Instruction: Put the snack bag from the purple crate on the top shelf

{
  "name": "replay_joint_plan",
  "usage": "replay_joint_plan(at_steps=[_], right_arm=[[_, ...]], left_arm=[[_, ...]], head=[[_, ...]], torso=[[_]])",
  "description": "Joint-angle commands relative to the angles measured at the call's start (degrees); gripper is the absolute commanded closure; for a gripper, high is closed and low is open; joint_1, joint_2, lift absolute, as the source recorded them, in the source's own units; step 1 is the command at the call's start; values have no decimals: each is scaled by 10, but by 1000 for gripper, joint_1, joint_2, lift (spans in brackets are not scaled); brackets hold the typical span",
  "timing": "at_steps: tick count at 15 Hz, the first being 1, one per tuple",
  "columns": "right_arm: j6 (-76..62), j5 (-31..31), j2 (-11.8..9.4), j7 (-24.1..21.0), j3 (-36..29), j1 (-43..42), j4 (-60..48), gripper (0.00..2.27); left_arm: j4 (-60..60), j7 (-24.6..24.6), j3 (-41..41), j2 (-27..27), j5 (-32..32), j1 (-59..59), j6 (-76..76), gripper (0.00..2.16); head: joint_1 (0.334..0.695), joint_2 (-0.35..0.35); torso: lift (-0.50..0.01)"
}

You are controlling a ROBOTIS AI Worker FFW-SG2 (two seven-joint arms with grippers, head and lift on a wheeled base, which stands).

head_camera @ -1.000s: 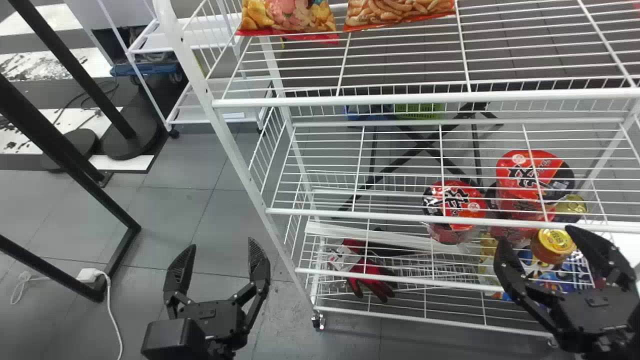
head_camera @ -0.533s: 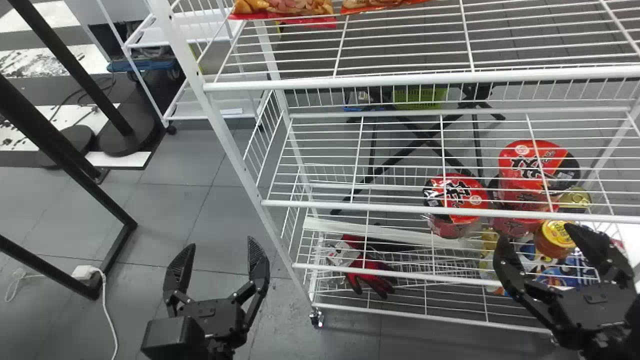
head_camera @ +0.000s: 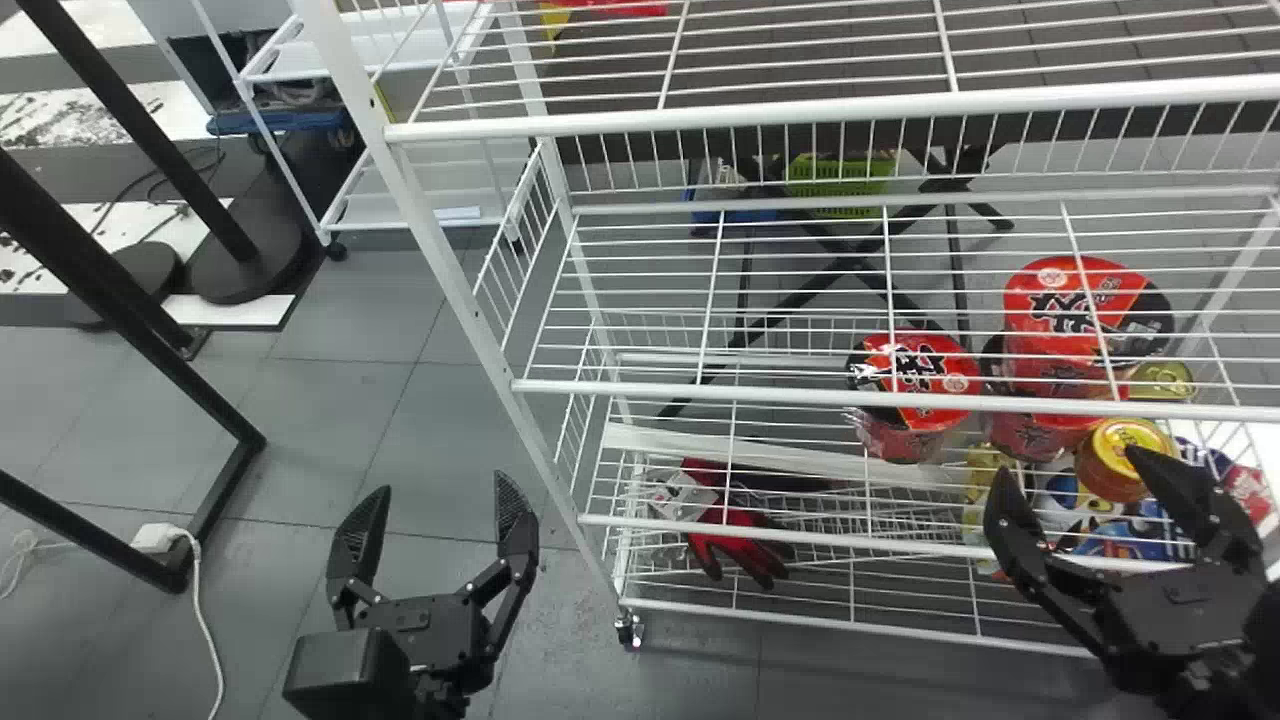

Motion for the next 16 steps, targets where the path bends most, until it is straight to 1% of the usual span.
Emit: replay_joint_plan(at_steps=[1, 16], right_arm=[[0, 0, 1, 0, 0, -2, 1, 120], [-6, 0, 0, -4, -2, -2, 5, 117]], left_arm=[[0, -1, 0, 0, 0, -1, 0, 124], [5, -1, -1, -2, 0, -4, 2, 124]], head=[[695, 221], [695, 215]], torso=[[-348], [-408]])
